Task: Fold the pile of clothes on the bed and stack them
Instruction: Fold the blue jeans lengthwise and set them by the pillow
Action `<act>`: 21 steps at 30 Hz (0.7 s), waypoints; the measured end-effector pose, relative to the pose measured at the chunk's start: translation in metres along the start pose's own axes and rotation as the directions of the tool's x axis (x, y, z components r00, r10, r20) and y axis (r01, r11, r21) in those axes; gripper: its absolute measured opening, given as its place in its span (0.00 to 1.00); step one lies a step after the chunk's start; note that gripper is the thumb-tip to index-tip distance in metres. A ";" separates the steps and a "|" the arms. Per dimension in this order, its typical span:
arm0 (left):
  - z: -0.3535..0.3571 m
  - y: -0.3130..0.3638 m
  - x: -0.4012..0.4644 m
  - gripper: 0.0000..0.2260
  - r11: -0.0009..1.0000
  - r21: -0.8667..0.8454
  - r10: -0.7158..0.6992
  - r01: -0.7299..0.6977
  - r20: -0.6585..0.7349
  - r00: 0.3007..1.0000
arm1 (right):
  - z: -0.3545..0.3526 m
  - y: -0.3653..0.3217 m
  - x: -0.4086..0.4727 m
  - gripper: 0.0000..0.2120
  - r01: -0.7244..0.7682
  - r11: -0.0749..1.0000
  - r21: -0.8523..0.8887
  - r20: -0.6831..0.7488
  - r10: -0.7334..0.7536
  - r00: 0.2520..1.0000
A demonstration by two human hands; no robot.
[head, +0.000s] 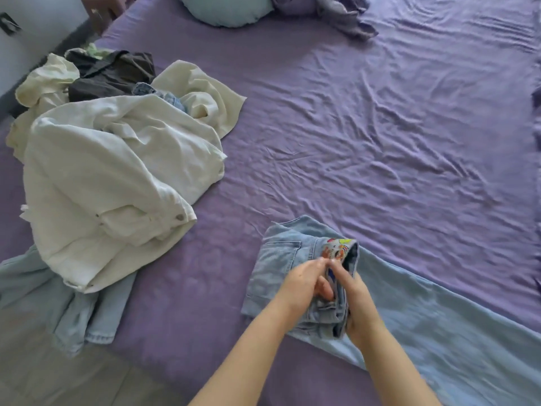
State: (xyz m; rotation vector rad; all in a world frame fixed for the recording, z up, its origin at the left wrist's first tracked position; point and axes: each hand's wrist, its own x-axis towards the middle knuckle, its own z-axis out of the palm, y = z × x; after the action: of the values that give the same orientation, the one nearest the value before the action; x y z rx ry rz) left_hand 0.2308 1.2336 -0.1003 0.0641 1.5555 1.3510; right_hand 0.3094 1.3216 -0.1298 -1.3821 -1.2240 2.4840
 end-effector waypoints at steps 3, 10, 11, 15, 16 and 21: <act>0.028 -0.024 0.002 0.11 0.997 0.040 -0.069 0.069 0.007 0.998 | -0.042 0.009 -0.004 0.18 -0.012 0.997 -0.080 -0.154 -0.001 0.988; 0.048 -0.064 0.016 0.15 0.677 0.733 0.234 -0.070 -0.124 0.964 | -0.112 0.025 -0.009 0.20 0.021 0.981 -0.192 -0.281 -0.076 0.957; 0.052 -0.070 0.019 0.17 0.582 0.805 0.268 -0.116 -0.055 0.962 | -0.124 0.026 -0.011 0.21 0.033 0.980 -0.196 -0.298 -0.091 0.950; 0.087 -0.096 0.031 0.26 0.217 0.957 0.130 -0.192 0.167 0.977 | -0.170 0.032 -0.023 0.21 0.050 0.981 -0.189 -0.396 -0.123 0.910; 0.098 -0.103 0.034 0.28 0.147 0.969 0.092 -0.200 0.188 0.978 | -0.179 0.036 -0.024 0.21 0.044 0.983 -0.177 -0.405 -0.114 0.907; 0.128 -0.132 0.053 0.29 -0.093 0.980 -0.042 -0.178 0.175 0.984 | -0.201 0.048 -0.027 0.22 -0.043 0.953 -0.300 -0.422 -0.092 0.902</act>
State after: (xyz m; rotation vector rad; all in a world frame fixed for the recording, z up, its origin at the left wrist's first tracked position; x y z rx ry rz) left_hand 0.3670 1.3072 -0.2130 1.2261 2.0985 -0.1998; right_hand 0.4882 1.4016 -0.2008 -1.8429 -1.5326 1.8657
